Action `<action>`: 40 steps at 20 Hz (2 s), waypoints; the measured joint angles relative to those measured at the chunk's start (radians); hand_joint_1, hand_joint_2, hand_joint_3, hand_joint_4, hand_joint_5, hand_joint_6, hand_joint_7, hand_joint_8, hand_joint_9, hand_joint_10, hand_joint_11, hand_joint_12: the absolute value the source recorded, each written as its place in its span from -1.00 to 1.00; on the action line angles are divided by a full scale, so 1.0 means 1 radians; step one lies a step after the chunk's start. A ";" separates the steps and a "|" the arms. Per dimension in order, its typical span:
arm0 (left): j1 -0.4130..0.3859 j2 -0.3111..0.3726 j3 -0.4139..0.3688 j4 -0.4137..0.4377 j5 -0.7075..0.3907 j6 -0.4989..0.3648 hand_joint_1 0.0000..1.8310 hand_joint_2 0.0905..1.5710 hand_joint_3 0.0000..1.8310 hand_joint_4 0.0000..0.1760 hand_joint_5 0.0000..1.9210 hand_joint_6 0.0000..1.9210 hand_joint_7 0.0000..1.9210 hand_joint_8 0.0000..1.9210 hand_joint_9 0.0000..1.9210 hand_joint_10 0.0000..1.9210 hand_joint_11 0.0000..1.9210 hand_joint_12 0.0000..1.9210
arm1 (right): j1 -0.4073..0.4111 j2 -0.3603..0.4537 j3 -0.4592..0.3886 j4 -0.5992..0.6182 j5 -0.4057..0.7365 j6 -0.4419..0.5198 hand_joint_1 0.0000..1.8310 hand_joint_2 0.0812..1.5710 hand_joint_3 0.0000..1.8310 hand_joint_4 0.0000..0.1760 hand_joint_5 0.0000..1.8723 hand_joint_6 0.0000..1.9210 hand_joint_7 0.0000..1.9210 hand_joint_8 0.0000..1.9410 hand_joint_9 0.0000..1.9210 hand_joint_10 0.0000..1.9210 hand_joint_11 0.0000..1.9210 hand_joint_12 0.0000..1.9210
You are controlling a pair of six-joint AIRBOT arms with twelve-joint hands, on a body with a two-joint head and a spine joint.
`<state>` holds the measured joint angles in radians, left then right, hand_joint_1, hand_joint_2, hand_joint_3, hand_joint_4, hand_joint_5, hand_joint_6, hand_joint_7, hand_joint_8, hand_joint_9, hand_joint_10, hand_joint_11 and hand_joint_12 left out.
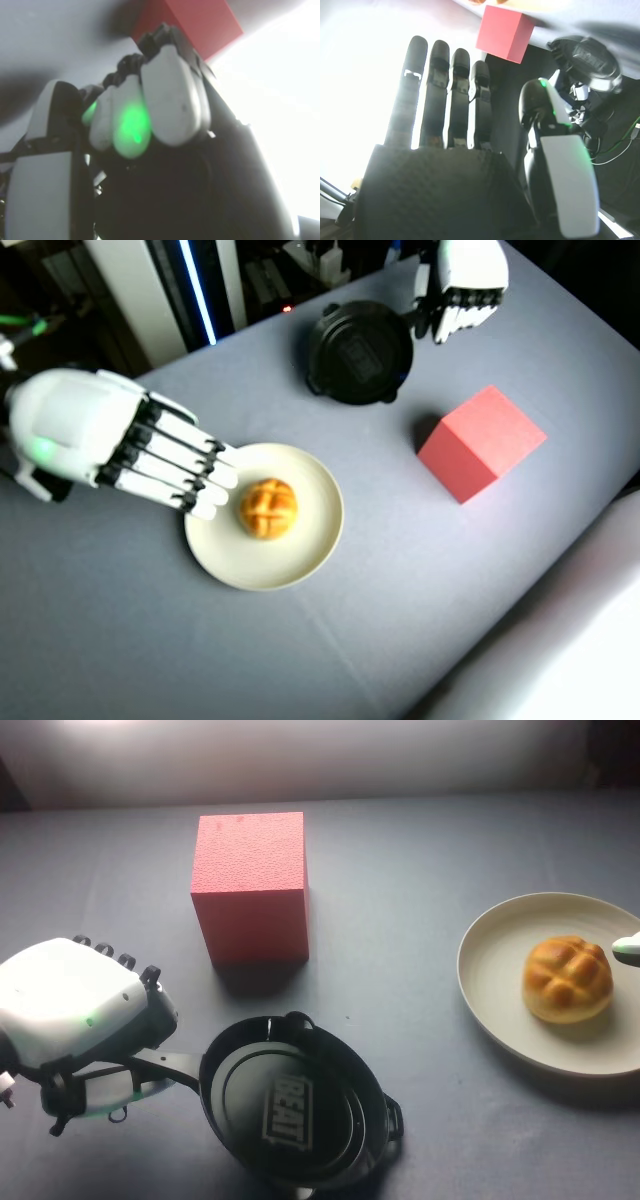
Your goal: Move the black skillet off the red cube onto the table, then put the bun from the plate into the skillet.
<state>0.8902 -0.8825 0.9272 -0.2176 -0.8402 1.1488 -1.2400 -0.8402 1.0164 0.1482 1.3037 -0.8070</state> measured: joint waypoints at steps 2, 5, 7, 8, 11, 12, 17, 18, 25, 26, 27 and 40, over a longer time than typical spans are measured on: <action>0.010 0.000 -0.002 -0.005 -0.003 0.003 0.12 0.54 -1.00 0.22 -0.25 1.00 -0.09 1.00 0.15 1.00 0.25 1.00 | 0.000 0.000 0.000 0.000 0.000 0.000 -0.38 0.66 -1.00 -1.00 -0.46 -1.00 -0.42 -1.00 -0.43 -0.99 -0.66 -0.45; 0.019 0.000 -0.007 -0.007 0.007 0.002 0.05 0.58 -1.00 -0.61 -0.30 1.00 -0.03 1.00 0.25 1.00 0.31 1.00 | 0.000 0.000 0.000 0.000 0.000 0.000 -0.36 0.67 -1.00 -1.00 -0.46 -1.00 -0.43 -1.00 -0.45 -1.00 -0.65 -0.53; 0.029 0.000 -0.013 -0.012 0.005 0.003 0.04 0.57 -1.00 -0.75 -0.23 1.00 -0.05 1.00 0.19 1.00 0.28 1.00 | 0.000 0.000 0.000 0.000 0.000 0.000 -0.36 0.68 -1.00 -1.00 -0.47 -1.00 -0.43 -1.00 -0.45 -1.00 -0.63 -0.61; 0.033 0.000 -0.014 -0.012 0.008 0.003 0.04 0.58 -1.00 -0.86 -0.22 1.00 -0.08 1.00 0.17 1.00 0.28 1.00 | 0.000 0.000 0.003 0.000 0.000 0.000 -0.34 0.67 -1.00 -1.00 -0.47 -1.00 -0.42 -1.00 -0.45 -1.00 -0.62 -0.62; 0.041 0.000 -0.021 -0.007 0.019 0.002 0.11 0.56 -1.00 -1.00 -0.25 1.00 -0.14 1.00 0.10 1.00 0.21 1.00 | 0.000 0.000 0.005 0.001 0.000 0.000 -0.35 0.68 -1.00 -1.00 -0.48 -1.00 -0.45 -1.00 -0.47 -1.00 -0.62 -0.68; 0.044 0.000 -0.024 -0.007 0.019 0.003 0.10 0.56 -1.00 -1.00 -0.30 1.00 -0.18 1.00 0.06 1.00 0.18 1.00 | 0.000 0.000 0.005 0.000 0.000 0.000 -0.37 0.69 -1.00 -1.00 -0.48 -1.00 -0.45 -1.00 -0.47 -1.00 -0.62 -0.69; 0.048 0.019 -0.042 0.001 0.014 0.003 -0.09 0.62 -1.00 0.98 -0.34 0.57 -0.49 0.72 -0.36 0.85 -0.37 1.00 | 0.000 0.000 0.005 0.001 0.000 0.001 -0.34 0.69 -1.00 -1.00 -0.49 -1.00 -0.44 -1.00 -0.46 -1.00 -0.63 -0.69; 0.050 0.021 -0.043 0.000 0.007 0.003 -0.14 0.46 -1.00 -0.83 -0.52 0.38 -0.50 0.60 -0.40 0.75 -0.46 0.97 | 0.000 0.000 0.005 0.003 0.000 0.000 -0.34 0.69 -1.00 -1.00 -0.49 -1.00 -0.43 -1.00 -0.45 -0.99 -0.62 -0.68; 0.056 0.034 -0.054 0.001 -0.017 0.003 -0.34 0.30 -1.00 -1.00 -0.54 -0.52 -0.61 -0.15 -0.60 -0.04 -0.83 0.48 | 0.010 0.000 0.011 0.004 0.000 0.001 -0.35 0.69 -1.00 -1.00 -0.49 -1.00 -0.47 -1.00 -0.51 -1.00 -0.68 -0.70; 0.061 0.044 -0.062 0.002 -0.025 0.003 -0.37 0.28 -1.00 -1.00 -0.53 -0.66 -0.58 -0.34 -0.60 -0.20 -0.89 0.39 | 0.015 0.000 0.011 0.005 0.003 0.001 -0.34 0.69 -1.00 -1.00 -0.49 -1.00 -0.49 -1.00 -0.53 -1.00 -0.69 -0.70; 0.063 0.052 -0.068 0.003 -0.030 0.003 -0.37 0.27 -1.00 -1.00 -0.50 -0.79 -0.53 -0.47 -0.57 -0.33 -0.91 0.35 | 0.016 0.000 0.013 0.005 0.003 0.001 -0.34 0.70 -1.00 -1.00 -0.50 -1.00 -0.49 -1.00 -0.53 -1.00 -0.68 -0.69; 0.113 0.133 -0.139 0.000 -0.388 0.006 -0.44 0.12 -1.00 0.40 -1.00 -1.00 -1.00 -1.00 -1.00 -1.00 -1.00 -0.93 | 0.332 -0.124 0.203 -0.163 -0.422 0.003 0.08 0.18 -1.00 -0.14 -0.48 -1.00 -0.42 -1.00 -0.42 -0.99 -0.79 -0.12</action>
<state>1.0035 -0.7494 0.7879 -0.2180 -1.2278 1.1545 -0.9081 -0.9642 1.2190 -0.0143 0.8818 -0.8043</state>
